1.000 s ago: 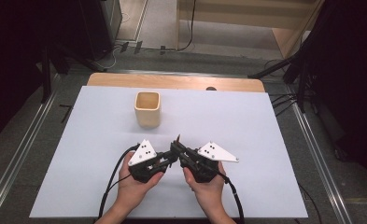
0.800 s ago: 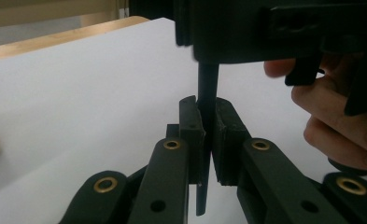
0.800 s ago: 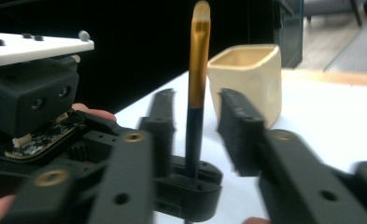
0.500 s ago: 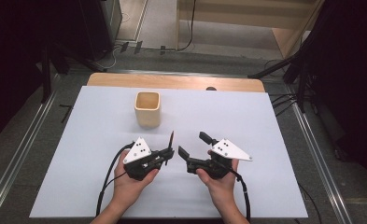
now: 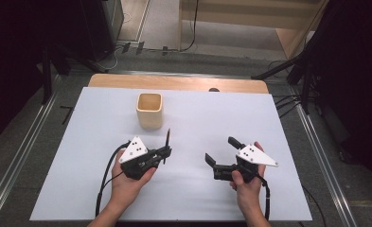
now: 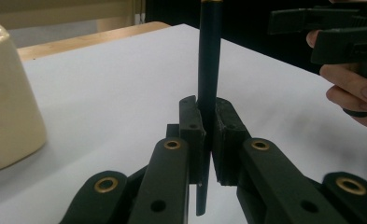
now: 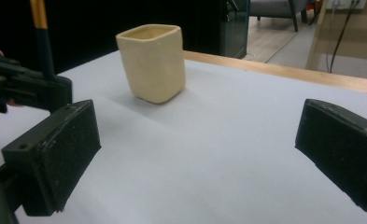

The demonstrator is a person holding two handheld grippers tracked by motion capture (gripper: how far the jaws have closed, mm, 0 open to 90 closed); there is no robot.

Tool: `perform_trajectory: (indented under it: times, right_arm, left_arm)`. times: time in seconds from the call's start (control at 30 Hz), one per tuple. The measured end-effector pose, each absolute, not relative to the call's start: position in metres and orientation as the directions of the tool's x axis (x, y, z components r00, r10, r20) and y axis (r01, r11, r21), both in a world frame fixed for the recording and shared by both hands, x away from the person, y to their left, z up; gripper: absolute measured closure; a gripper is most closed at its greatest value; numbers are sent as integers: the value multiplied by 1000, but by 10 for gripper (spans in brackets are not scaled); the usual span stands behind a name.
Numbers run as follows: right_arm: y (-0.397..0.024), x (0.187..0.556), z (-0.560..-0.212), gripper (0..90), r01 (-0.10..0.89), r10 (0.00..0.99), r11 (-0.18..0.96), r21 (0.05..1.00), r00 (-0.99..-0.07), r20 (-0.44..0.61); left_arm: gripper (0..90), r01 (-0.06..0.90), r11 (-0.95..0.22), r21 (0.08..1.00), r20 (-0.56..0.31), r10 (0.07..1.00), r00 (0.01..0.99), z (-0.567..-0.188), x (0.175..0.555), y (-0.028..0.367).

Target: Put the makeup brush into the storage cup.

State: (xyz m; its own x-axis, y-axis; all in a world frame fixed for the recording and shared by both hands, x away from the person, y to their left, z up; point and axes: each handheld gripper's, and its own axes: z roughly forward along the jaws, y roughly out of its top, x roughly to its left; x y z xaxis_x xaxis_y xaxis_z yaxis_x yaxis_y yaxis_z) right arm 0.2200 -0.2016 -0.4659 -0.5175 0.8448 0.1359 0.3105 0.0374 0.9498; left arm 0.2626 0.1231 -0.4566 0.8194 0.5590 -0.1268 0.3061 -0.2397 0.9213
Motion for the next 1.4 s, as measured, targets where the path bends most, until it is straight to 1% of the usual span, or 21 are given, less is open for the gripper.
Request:
perform_trajectory:
  times: [0.07, 0.13, 0.33, 0.5, 0.83, 1.0, 1.1, 1.23, 1.4]
  right_arm:
    - [-207, 219, -467, 11, 323, 862, 50, 945, -492, 123]
    - [-213, 216, -469, 40, 323, 871, 57, 945, -479, 110]
    - [-232, 205, -481, 41, 345, 892, 87, 935, -444, 81]
    - [-251, 197, -486, 41, 359, 908, 78, 930, -410, 82]
    - [-283, 180, -503, 41, 395, 921, 113, 912, -385, 52]
    - [-298, 178, -508, 41, 401, 924, 93, 911, -376, 71]
    - [-302, 179, -506, 46, 394, 931, 74, 916, -358, 79]
    - [-303, 179, -503, 45, 372, 932, 77, 925, -356, 66]
    - [-302, 178, -503, 45, 372, 930, 80, 925, -361, 65]
  left_arm:
    - [849, 308, -234, 922, -127, 567, 814, -456, 264, 126]
    - [849, 312, -228, 922, -131, 577, 807, -456, 266, 129]
    - [849, 306, -220, 926, -121, 595, 795, -453, 269, 136]
    - [849, 304, -200, 932, -122, 617, 778, -448, 272, 141]
    - [850, 301, -168, 939, -122, 655, 746, -442, 280, 153]
    - [850, 312, -151, 938, -134, 671, 729, -440, 289, 159]
    - [850, 307, -140, 941, -136, 675, 725, -434, 294, 161]
    - [850, 297, -123, 947, -136, 683, 717, -425, 302, 164]
    - [850, 302, -105, 947, -150, 689, 709, -418, 312, 164]
